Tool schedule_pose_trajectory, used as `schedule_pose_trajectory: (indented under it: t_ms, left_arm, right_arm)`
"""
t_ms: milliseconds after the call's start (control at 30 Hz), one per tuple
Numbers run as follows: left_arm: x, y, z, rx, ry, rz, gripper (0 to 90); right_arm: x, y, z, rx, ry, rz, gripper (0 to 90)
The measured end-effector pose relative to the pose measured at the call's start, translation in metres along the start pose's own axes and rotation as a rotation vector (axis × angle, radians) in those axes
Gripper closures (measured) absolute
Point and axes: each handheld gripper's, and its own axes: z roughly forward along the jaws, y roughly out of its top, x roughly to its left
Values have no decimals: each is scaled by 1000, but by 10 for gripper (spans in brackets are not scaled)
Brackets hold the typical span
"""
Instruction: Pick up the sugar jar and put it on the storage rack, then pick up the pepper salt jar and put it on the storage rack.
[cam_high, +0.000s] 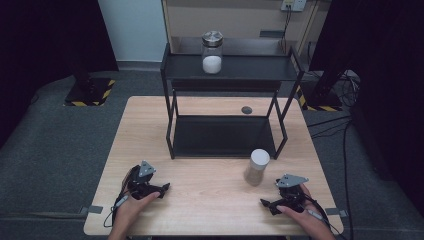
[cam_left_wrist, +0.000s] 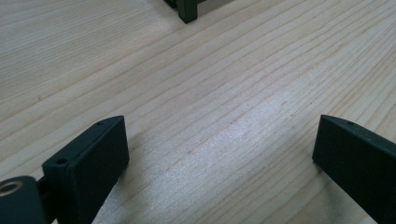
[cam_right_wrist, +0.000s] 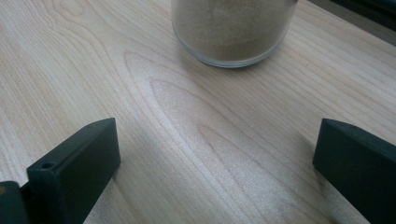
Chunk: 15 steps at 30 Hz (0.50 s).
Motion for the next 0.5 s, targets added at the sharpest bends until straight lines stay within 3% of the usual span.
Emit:
schedule_pose_trajectory:
  t_ms: [100, 200, 333, 500]
  left_arm:
    - [0, 0, 0, 0, 0, 0, 25]
    - [0, 0, 0, 0, -2, 0, 24]
    - [1, 0, 0, 0, -4, 0, 22]
    - [1, 0, 0, 1, -3, 0, 22]
  right_arm:
    - [-1, 0, 0, -1, 2, 4, 15]
    - [-9, -2, -3, -28, 40, 44, 41]
    - [-12, 0, -11, -65, 29, 61, 42]
    - [-15, 7, -19, -64, 25, 35, 46]
